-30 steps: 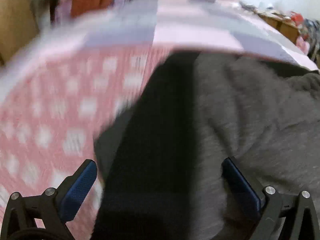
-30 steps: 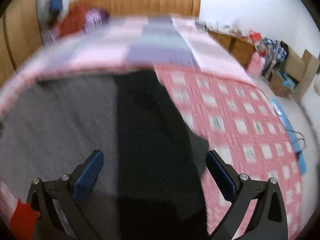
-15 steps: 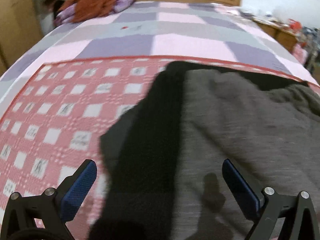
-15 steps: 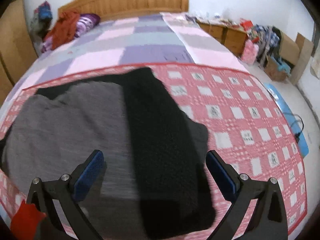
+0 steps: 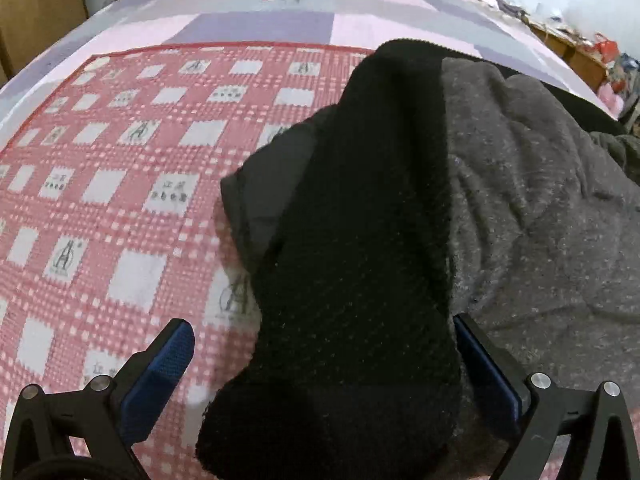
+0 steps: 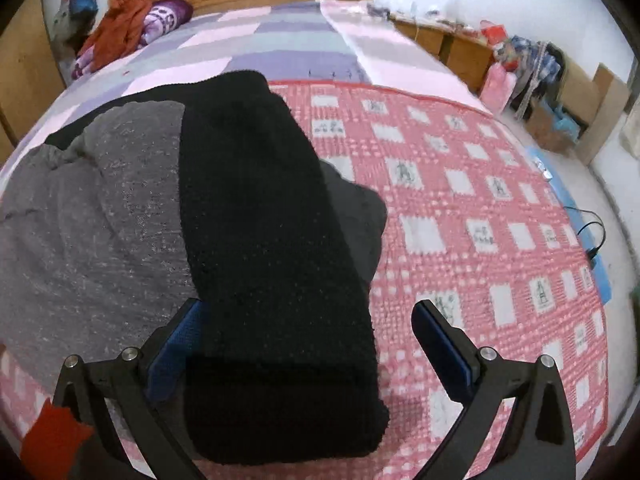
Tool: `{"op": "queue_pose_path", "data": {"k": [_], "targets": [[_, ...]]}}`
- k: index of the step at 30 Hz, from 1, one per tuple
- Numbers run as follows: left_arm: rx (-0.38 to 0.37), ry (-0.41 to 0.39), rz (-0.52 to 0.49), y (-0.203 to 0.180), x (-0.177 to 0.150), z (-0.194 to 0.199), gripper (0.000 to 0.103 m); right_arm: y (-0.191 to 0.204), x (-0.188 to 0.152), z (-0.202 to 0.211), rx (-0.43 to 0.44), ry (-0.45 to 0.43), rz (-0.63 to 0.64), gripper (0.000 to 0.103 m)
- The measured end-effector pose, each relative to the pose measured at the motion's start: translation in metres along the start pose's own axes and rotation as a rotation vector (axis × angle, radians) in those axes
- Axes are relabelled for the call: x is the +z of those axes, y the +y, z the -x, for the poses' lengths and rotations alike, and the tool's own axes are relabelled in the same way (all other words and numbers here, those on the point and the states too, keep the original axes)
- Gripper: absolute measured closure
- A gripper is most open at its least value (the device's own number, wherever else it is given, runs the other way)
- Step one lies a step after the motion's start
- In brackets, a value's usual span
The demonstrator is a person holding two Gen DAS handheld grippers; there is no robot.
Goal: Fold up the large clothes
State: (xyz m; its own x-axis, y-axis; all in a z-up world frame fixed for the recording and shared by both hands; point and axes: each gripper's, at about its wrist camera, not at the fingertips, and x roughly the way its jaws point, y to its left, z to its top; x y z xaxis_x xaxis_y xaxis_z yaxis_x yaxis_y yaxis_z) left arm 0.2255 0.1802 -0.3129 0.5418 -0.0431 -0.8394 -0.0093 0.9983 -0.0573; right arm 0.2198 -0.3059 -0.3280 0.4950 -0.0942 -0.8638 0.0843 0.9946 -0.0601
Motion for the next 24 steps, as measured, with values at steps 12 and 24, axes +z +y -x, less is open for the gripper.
{"op": "queue_pose_path", "data": {"k": [12,24], "targets": [[-0.017,0.005,0.146,0.035,-0.027,0.052,0.0,0.007,-0.029,0.059,-0.057,-0.045,0.019,0.0],[-0.205,0.043,0.056,0.024,-0.012,0.038,0.0,-0.005,-0.059,0.061,-0.017,0.014,0.031,0.0]]}}
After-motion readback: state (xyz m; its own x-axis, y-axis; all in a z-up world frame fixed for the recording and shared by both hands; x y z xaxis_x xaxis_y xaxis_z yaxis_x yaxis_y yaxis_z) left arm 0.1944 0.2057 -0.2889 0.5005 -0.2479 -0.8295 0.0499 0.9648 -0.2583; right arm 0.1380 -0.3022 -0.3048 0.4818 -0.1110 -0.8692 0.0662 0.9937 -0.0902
